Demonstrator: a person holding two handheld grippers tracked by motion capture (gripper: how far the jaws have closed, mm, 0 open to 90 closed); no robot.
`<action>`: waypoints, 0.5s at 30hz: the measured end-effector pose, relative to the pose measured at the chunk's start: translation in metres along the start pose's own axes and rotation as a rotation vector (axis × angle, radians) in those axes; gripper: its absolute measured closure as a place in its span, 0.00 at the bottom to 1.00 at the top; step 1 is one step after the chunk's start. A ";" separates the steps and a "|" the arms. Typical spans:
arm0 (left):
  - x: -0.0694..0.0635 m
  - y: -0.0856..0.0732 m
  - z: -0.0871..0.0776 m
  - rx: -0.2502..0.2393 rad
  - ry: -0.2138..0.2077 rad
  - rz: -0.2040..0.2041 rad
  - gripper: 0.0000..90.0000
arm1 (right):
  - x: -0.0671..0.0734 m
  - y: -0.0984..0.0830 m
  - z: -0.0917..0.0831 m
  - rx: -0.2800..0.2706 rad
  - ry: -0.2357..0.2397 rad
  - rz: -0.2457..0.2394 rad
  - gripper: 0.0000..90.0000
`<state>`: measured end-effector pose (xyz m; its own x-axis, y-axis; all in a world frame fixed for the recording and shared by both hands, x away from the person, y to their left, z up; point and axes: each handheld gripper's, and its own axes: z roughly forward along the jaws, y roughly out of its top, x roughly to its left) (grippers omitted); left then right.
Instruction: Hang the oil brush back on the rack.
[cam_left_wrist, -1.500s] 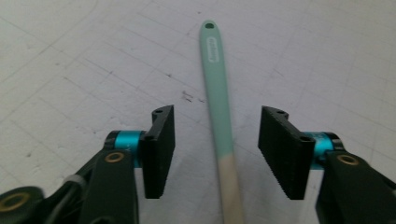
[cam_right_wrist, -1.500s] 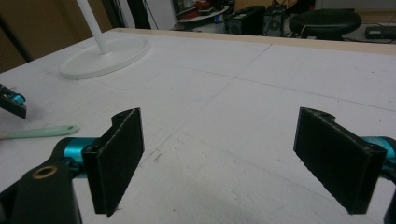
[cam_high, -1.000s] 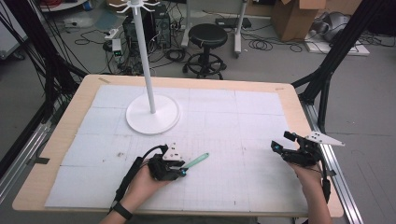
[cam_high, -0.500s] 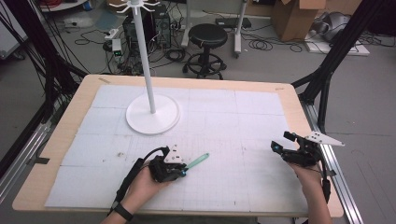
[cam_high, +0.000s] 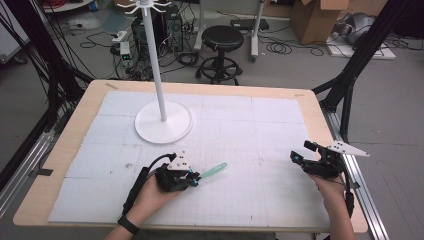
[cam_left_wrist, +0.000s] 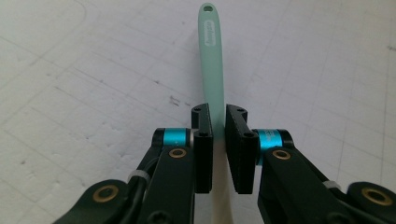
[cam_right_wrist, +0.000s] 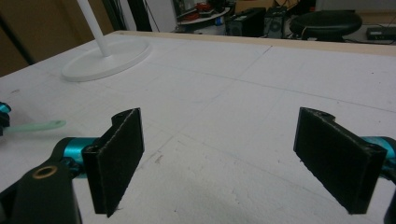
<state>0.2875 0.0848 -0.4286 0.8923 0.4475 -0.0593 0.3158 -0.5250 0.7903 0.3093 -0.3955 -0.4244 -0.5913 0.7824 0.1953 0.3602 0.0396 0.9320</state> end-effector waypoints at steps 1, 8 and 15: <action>0.002 0.000 -0.003 -0.015 -0.001 -0.002 0.91 | 0.000 0.000 0.000 0.000 0.000 0.001 0.17; 0.020 0.000 -0.031 -0.126 0.026 -0.048 0.91 | 0.000 0.000 0.000 -0.002 -0.001 0.000 0.17; 0.036 0.008 -0.059 -0.240 0.081 -0.062 0.91 | 0.000 0.001 0.000 0.000 -0.002 -0.004 0.17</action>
<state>0.3024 0.1398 -0.3885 0.8420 0.5348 -0.0709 0.2748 -0.3120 0.9095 0.3094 -0.3954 -0.4239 -0.5914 0.7834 0.1911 0.3580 0.0427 0.9327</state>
